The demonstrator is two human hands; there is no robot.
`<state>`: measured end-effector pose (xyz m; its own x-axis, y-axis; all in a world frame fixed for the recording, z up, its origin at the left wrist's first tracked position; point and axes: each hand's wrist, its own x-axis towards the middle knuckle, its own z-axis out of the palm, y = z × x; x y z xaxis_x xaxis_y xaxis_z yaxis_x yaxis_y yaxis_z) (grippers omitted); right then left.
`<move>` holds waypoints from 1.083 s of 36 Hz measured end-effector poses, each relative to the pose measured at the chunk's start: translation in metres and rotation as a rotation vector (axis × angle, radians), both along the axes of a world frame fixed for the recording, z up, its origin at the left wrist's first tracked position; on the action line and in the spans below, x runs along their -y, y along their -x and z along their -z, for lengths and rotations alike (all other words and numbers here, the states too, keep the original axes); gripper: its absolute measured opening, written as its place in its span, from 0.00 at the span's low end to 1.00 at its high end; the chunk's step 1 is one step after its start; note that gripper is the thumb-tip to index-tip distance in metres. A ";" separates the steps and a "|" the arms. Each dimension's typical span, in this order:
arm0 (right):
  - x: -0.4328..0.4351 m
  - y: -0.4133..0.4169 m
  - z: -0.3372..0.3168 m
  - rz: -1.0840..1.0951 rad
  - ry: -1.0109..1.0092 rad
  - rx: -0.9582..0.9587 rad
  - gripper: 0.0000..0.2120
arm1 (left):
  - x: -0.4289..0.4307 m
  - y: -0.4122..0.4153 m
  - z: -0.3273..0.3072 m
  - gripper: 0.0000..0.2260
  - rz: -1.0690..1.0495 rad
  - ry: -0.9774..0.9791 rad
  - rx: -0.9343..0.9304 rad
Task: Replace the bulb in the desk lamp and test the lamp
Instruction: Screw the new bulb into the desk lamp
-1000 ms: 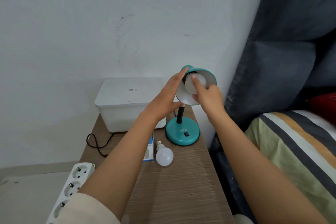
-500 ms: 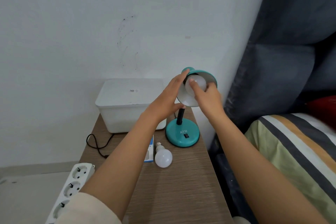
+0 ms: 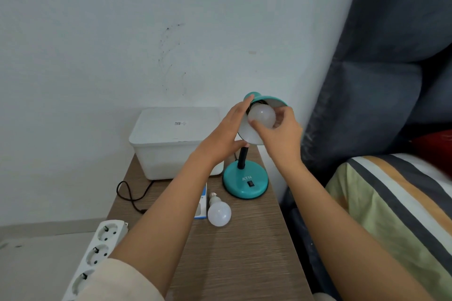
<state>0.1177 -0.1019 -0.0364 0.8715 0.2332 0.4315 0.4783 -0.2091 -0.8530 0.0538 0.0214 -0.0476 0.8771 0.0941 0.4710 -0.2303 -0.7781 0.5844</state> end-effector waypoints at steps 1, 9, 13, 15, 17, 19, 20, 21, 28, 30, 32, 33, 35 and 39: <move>0.000 -0.001 -0.002 -0.005 -0.028 -0.051 0.24 | 0.000 0.000 0.000 0.43 -0.003 0.000 0.001; 0.000 -0.002 0.004 -0.013 0.105 0.198 0.26 | 0.002 0.001 -0.002 0.41 0.005 0.008 -0.015; 0.001 -0.004 -0.002 -0.015 -0.023 0.062 0.24 | 0.001 0.001 -0.003 0.42 0.002 0.017 -0.026; 0.002 -0.004 0.000 -0.008 -0.015 0.083 0.24 | 0.001 -0.001 -0.004 0.42 0.004 0.016 -0.026; 0.003 -0.004 0.004 -0.012 0.032 0.148 0.25 | 0.002 -0.001 -0.004 0.41 0.008 0.014 -0.020; 0.004 -0.004 0.009 -0.016 0.083 0.212 0.27 | 0.002 -0.002 -0.003 0.40 0.007 0.019 -0.018; 0.004 -0.004 0.011 -0.014 0.109 0.248 0.27 | 0.002 -0.001 -0.004 0.40 0.004 0.018 -0.019; 0.004 -0.005 0.012 -0.010 0.135 0.285 0.27 | 0.002 -0.001 -0.004 0.40 0.000 0.013 -0.019; 0.001 -0.001 0.015 -0.015 0.086 0.302 0.25 | 0.002 -0.002 -0.002 0.40 -0.007 0.018 -0.016; -0.001 0.001 0.015 0.001 -0.012 0.228 0.25 | 0.002 -0.003 -0.002 0.40 -0.005 0.012 -0.009; -0.002 0.002 0.015 0.022 -0.085 0.158 0.25 | 0.002 -0.004 -0.003 0.40 -0.005 0.005 -0.003; -0.002 0.002 0.015 0.029 -0.101 0.145 0.26 | 0.003 -0.004 -0.004 0.40 -0.006 0.001 -0.003; 0.000 0.002 0.014 0.028 -0.091 0.151 0.26 | 0.004 -0.004 -0.004 0.40 -0.012 -0.002 -0.006; 0.005 0.004 0.010 0.001 0.005 0.193 0.25 | 0.008 0.000 -0.003 0.39 -0.041 -0.016 -0.009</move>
